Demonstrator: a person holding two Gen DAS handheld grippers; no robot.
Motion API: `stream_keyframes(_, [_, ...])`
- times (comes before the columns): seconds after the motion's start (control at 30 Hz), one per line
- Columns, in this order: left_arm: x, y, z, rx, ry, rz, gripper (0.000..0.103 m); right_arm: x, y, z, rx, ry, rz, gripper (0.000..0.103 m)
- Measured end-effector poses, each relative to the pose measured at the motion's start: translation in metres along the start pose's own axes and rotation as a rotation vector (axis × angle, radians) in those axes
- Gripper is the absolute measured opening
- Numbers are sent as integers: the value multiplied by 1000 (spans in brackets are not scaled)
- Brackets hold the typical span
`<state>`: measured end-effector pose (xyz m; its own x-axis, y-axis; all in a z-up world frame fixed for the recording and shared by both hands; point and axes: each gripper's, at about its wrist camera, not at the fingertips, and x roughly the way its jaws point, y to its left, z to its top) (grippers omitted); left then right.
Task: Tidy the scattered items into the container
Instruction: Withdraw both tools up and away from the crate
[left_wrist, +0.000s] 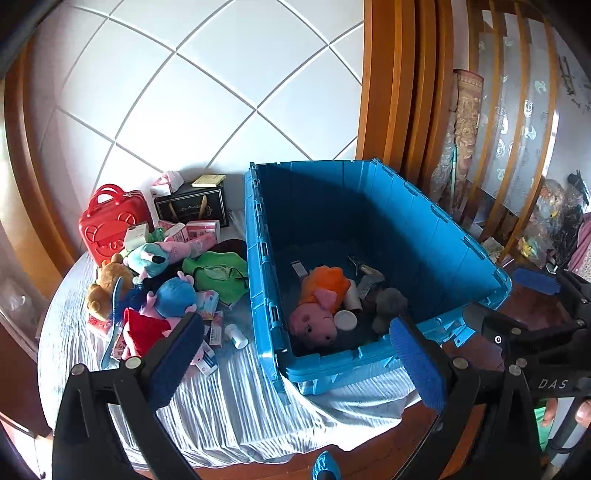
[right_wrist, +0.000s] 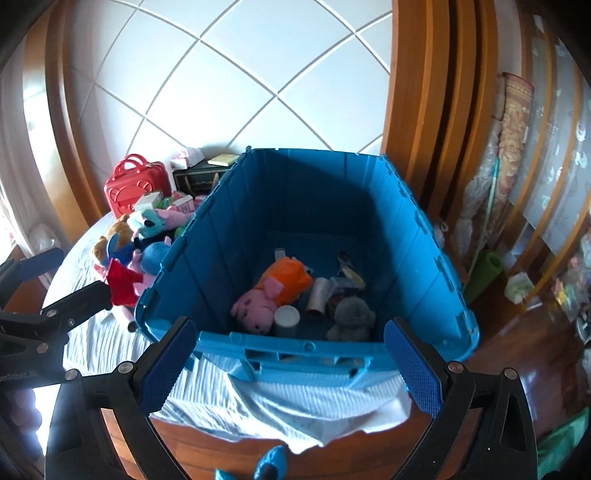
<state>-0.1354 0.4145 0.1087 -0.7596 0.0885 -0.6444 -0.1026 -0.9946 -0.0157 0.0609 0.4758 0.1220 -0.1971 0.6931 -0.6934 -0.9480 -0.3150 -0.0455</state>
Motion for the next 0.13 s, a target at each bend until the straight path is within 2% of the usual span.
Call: stream_keyframes(0.13, [-5,-4,-4,11,-7,-6,102,-6,0,-6,10,-7,-9,103])
